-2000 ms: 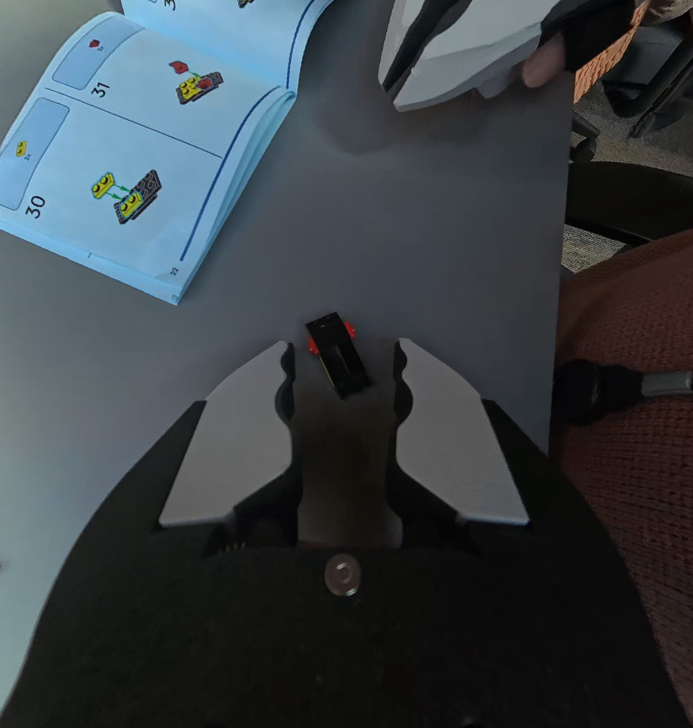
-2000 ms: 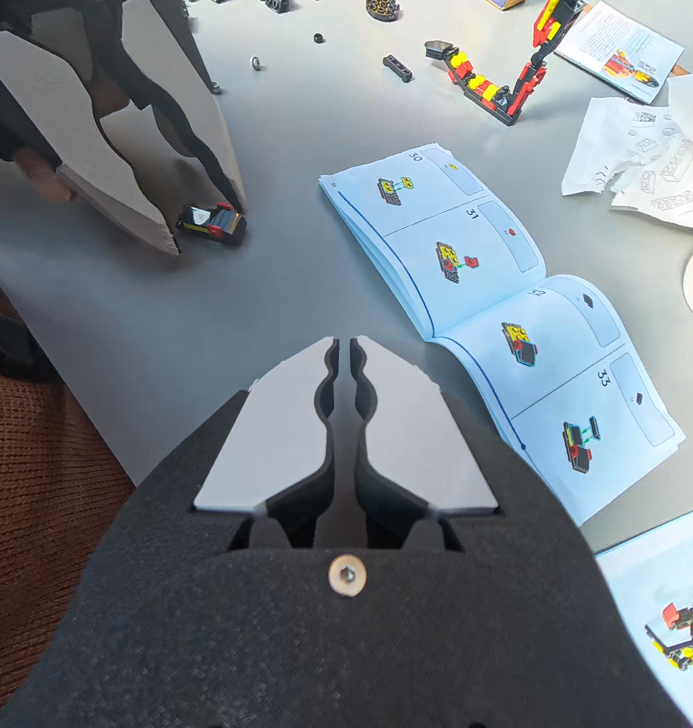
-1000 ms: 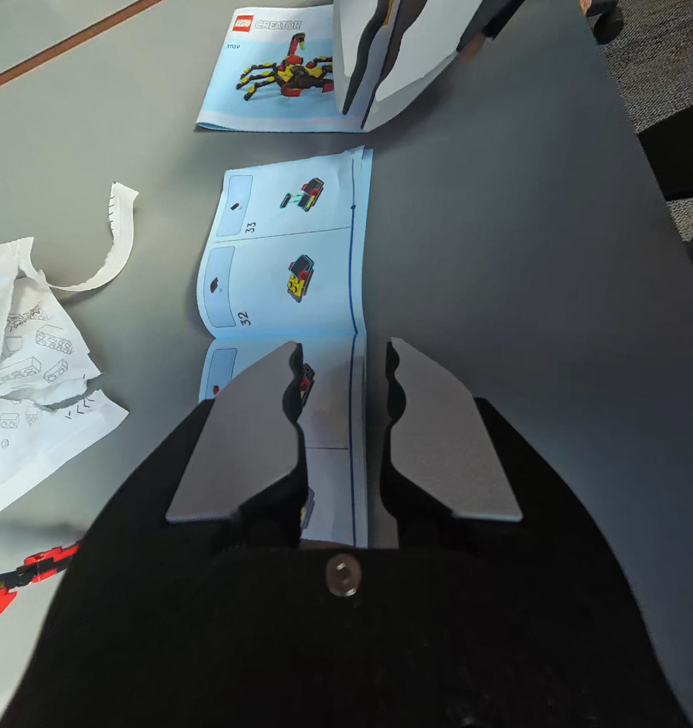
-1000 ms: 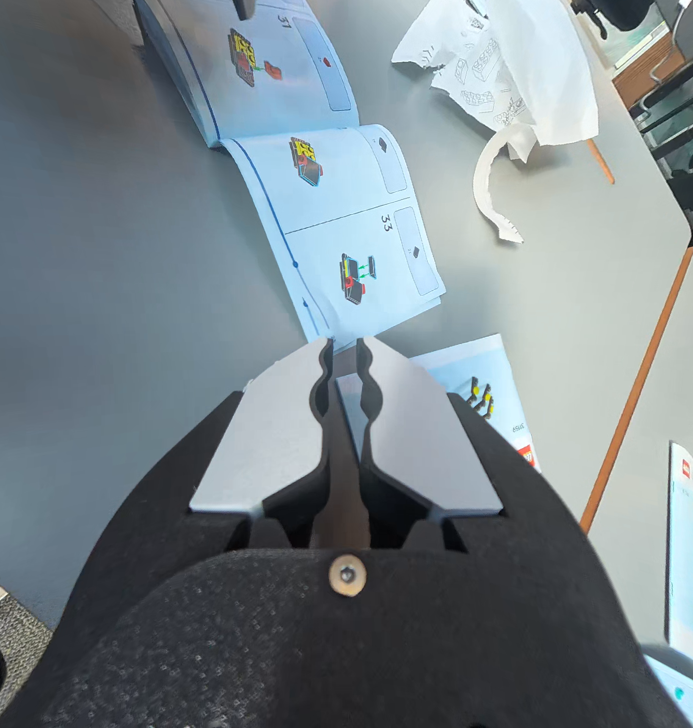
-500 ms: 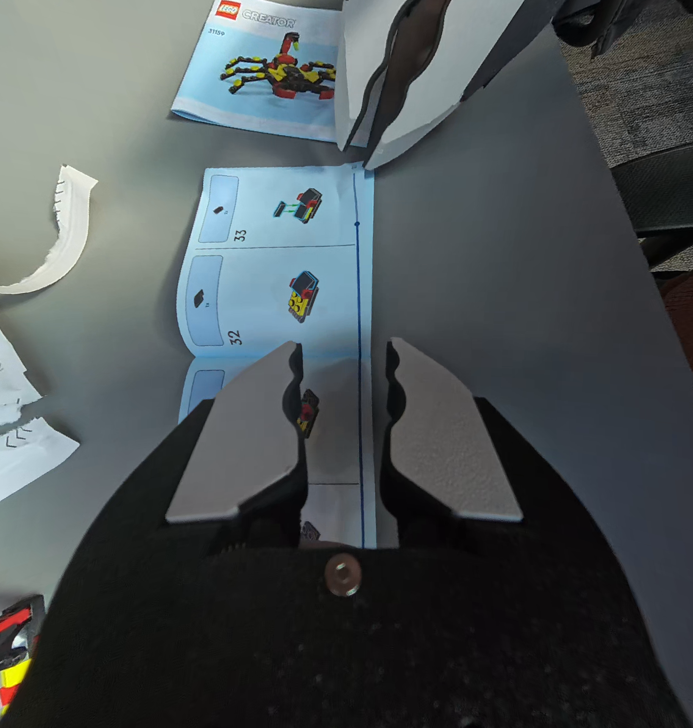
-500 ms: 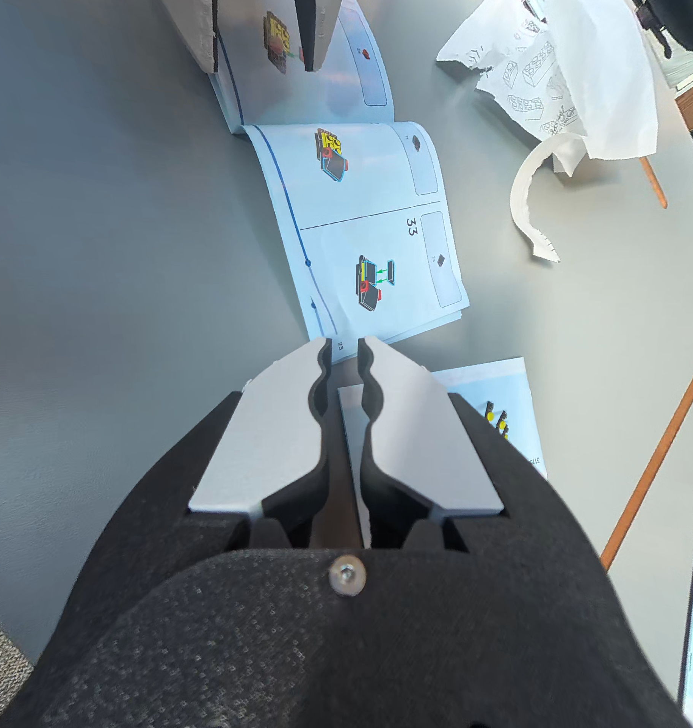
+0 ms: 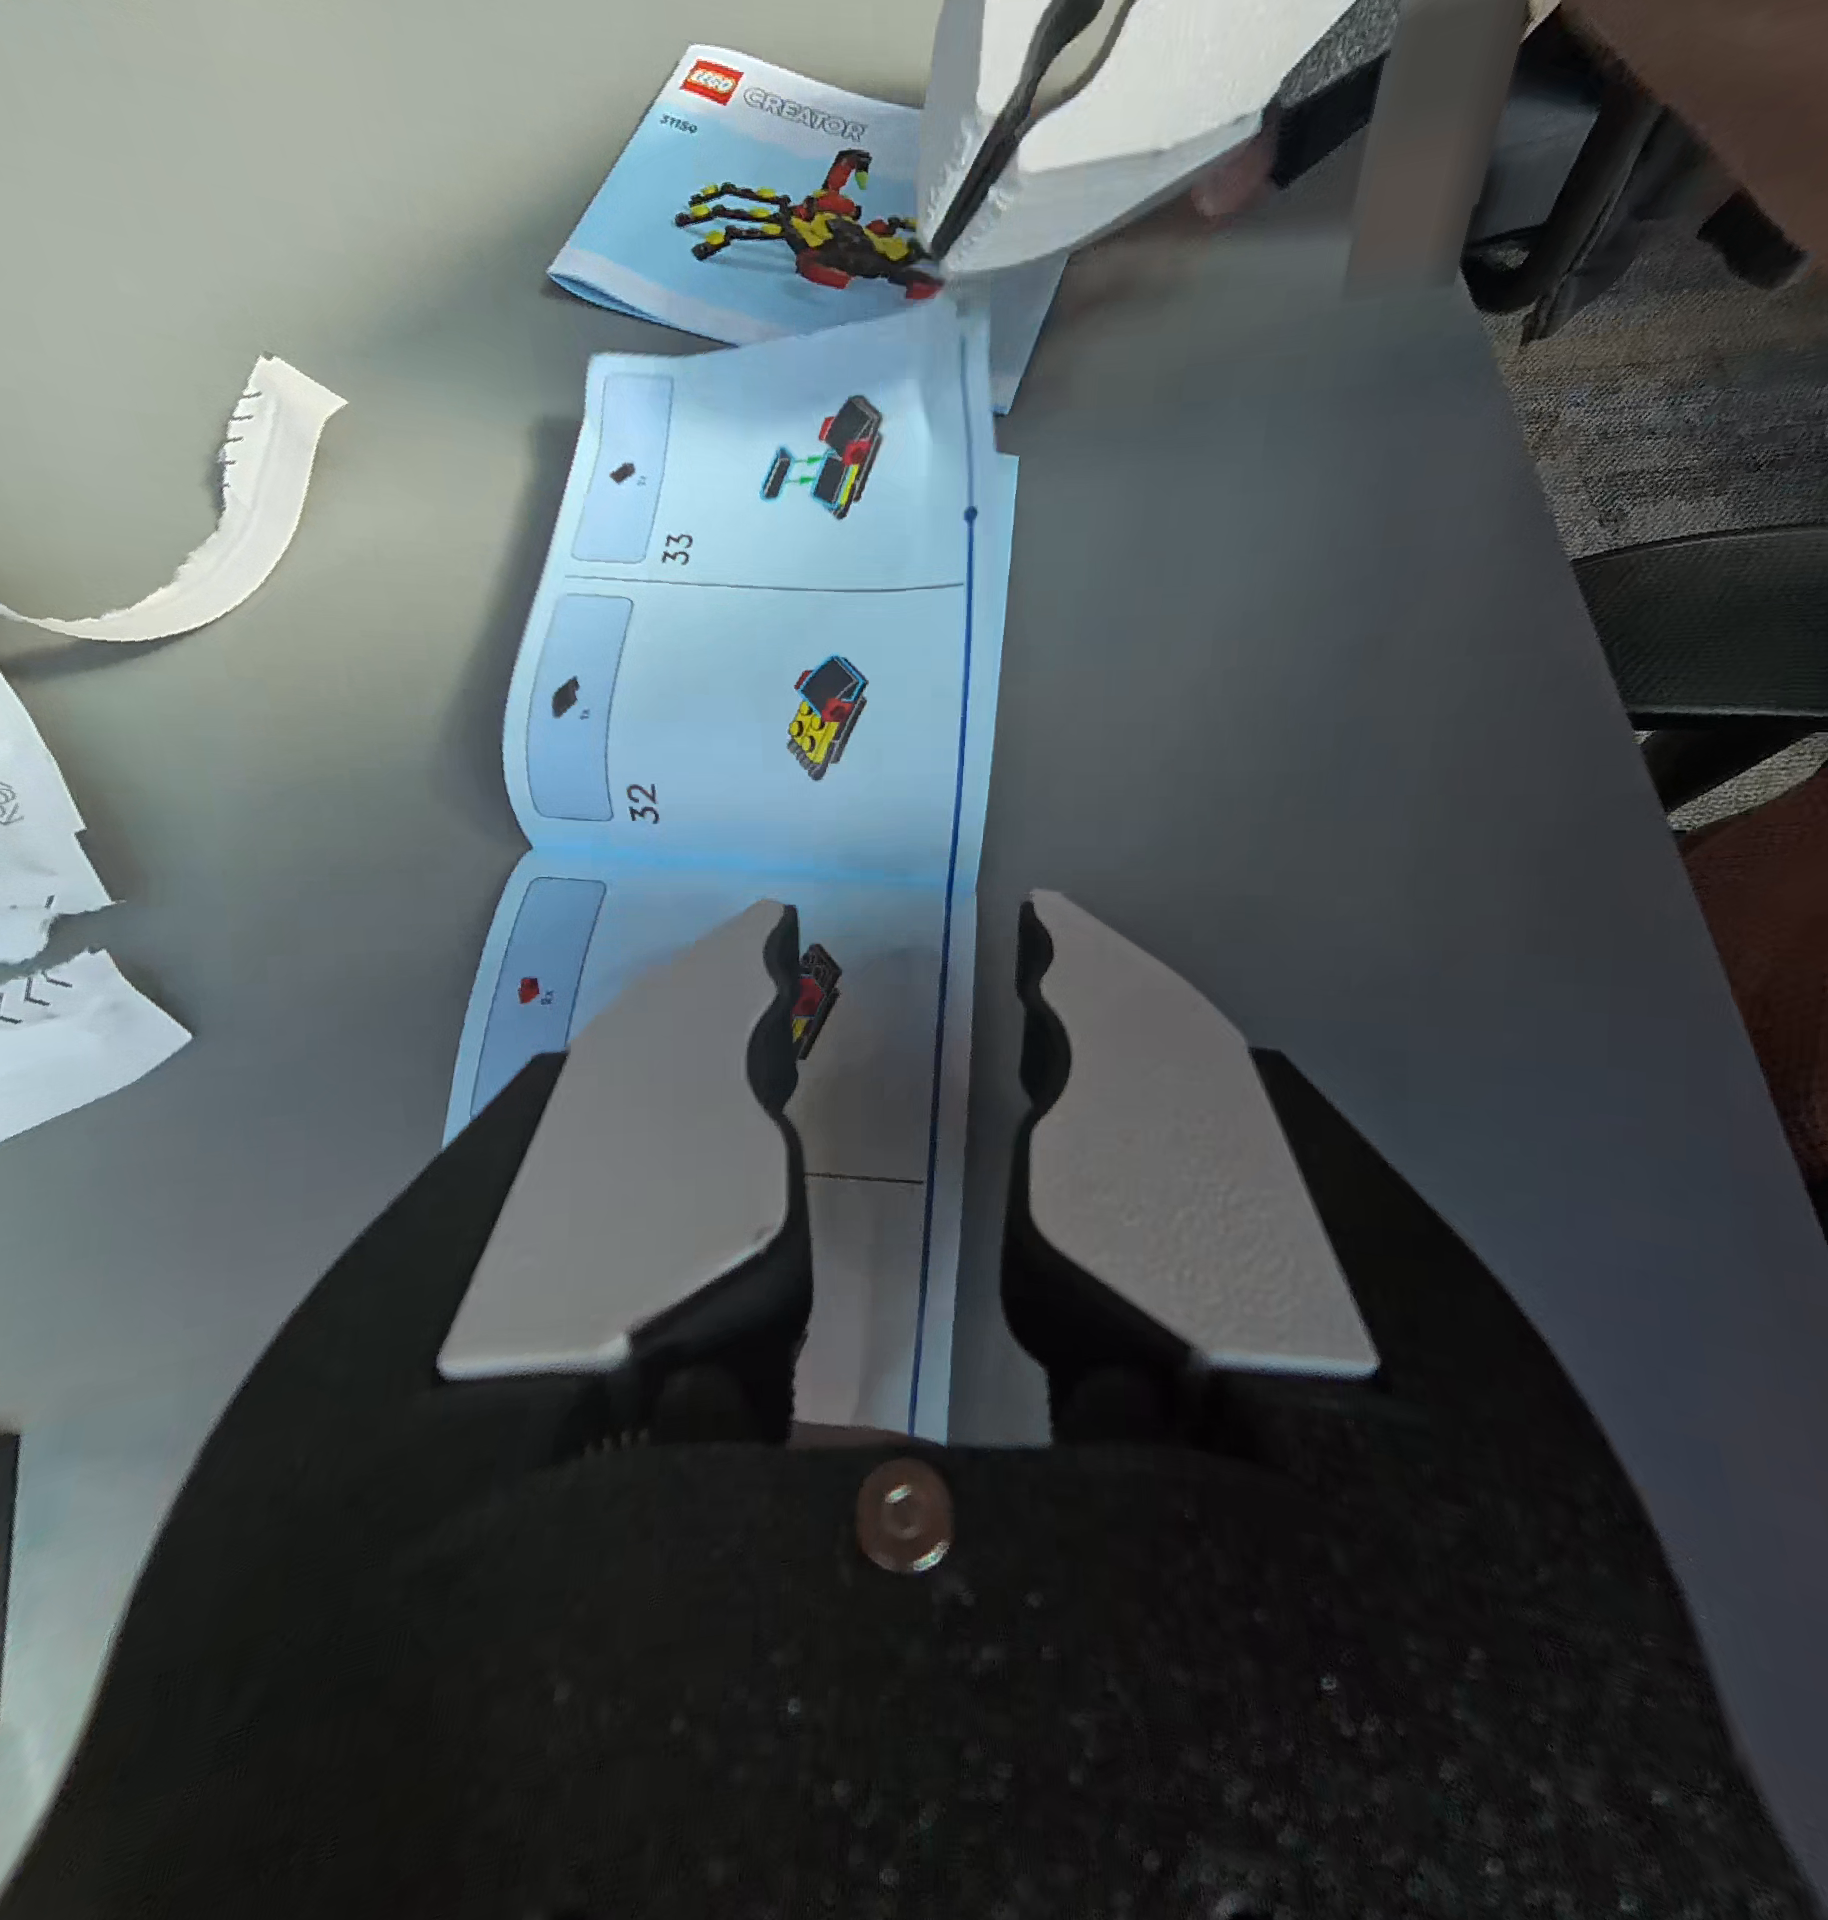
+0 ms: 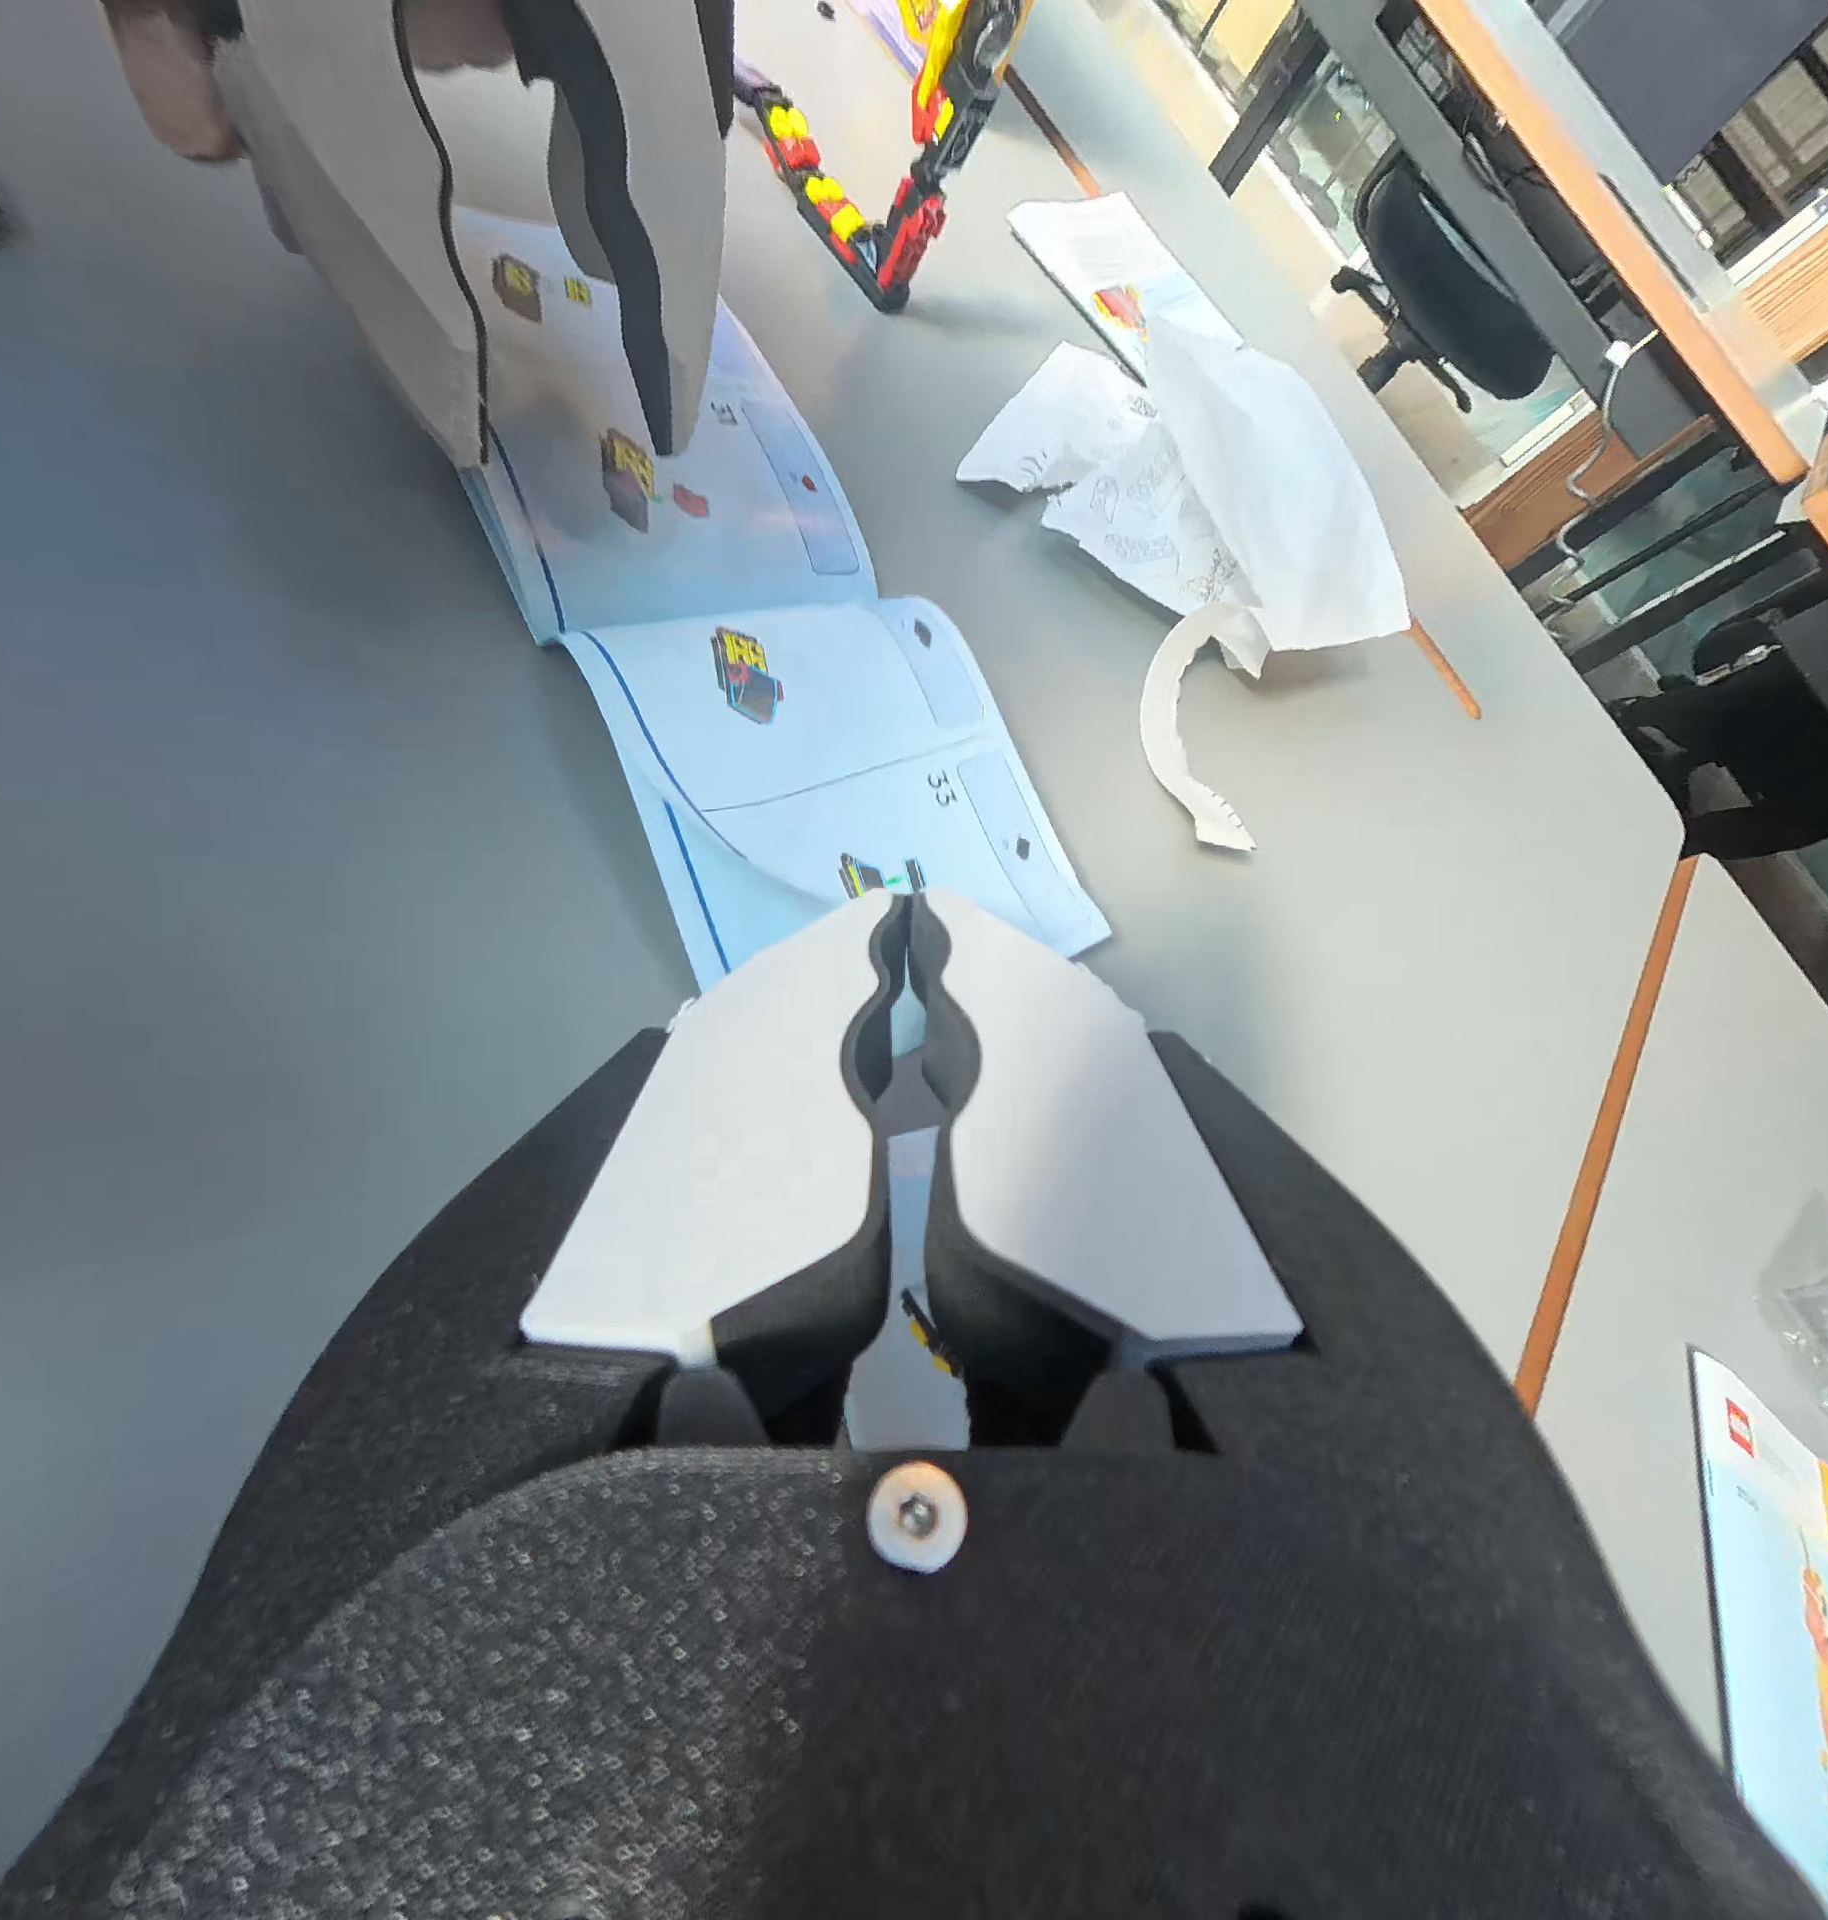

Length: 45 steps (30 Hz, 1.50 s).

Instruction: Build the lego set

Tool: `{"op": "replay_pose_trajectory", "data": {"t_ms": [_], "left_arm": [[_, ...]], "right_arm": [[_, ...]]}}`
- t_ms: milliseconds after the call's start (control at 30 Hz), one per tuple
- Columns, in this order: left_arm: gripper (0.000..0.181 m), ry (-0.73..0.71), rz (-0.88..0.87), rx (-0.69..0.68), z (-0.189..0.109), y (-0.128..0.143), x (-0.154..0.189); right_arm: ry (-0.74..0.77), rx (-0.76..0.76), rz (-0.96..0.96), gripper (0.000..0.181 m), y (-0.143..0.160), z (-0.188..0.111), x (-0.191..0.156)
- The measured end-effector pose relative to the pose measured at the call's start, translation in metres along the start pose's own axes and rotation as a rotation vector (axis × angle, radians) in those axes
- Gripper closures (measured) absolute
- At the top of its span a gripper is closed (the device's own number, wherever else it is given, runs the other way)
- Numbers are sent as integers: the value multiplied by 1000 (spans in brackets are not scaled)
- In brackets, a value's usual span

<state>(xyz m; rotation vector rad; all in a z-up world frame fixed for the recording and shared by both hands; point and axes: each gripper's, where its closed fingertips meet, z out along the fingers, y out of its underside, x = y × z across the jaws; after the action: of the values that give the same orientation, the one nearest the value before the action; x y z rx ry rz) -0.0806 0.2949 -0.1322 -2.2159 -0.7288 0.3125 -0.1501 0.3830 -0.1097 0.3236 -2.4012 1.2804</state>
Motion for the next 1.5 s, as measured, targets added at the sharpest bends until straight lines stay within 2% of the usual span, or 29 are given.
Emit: {"op": "replay_pose_trajectory", "data": {"t_ms": [67,167,200,300,367,467,600,767,867,933,1233,1333,1400,1500], "left_arm": [[141,-15,-28,14,-5,3,-2],[141,-55,-66,44,-19,8,-4],[141,-74,-69,48,-23,12,-5],[141,-89,-84,29,-28,24,-6],[142,-77,-90,41,-28,24,-5],[142,-40,-84,74,-26,16,-1],[142,-22,-77,81,-21,11,2],[142,-16,-75,95,-22,7,5],[142,-10,-77,98,-24,6,5],[142,-21,-84,98,-26,8,4],[142,-39,-131,120,-35,16,-1],[142,-46,-134,119,-36,18,-1],[142,-49,-139,124,-38,18,-1],[142,-49,-148,117,-38,22,1]], "right_arm": [[28,54,-22,181,-20,-1,4],[42,187,-84,181,-72,3,-6],[43,163,-130,181,-77,7,-11],[39,-24,-175,180,-46,4,-8],[-35,-57,-103,168,-15,-6,-10],[-49,-125,-91,168,17,-9,-10],[-92,-204,-122,166,34,3,-22],[-134,-210,-99,167,39,10,-25],[-157,-207,-105,181,42,14,-26],[-160,-221,-103,181,47,15,-25],[-47,-98,-114,181,24,17,-10],[-13,-39,-125,181,5,16,-4],[19,9,-169,181,-18,16,0],[45,-1,-247,181,-36,12,3]]}}
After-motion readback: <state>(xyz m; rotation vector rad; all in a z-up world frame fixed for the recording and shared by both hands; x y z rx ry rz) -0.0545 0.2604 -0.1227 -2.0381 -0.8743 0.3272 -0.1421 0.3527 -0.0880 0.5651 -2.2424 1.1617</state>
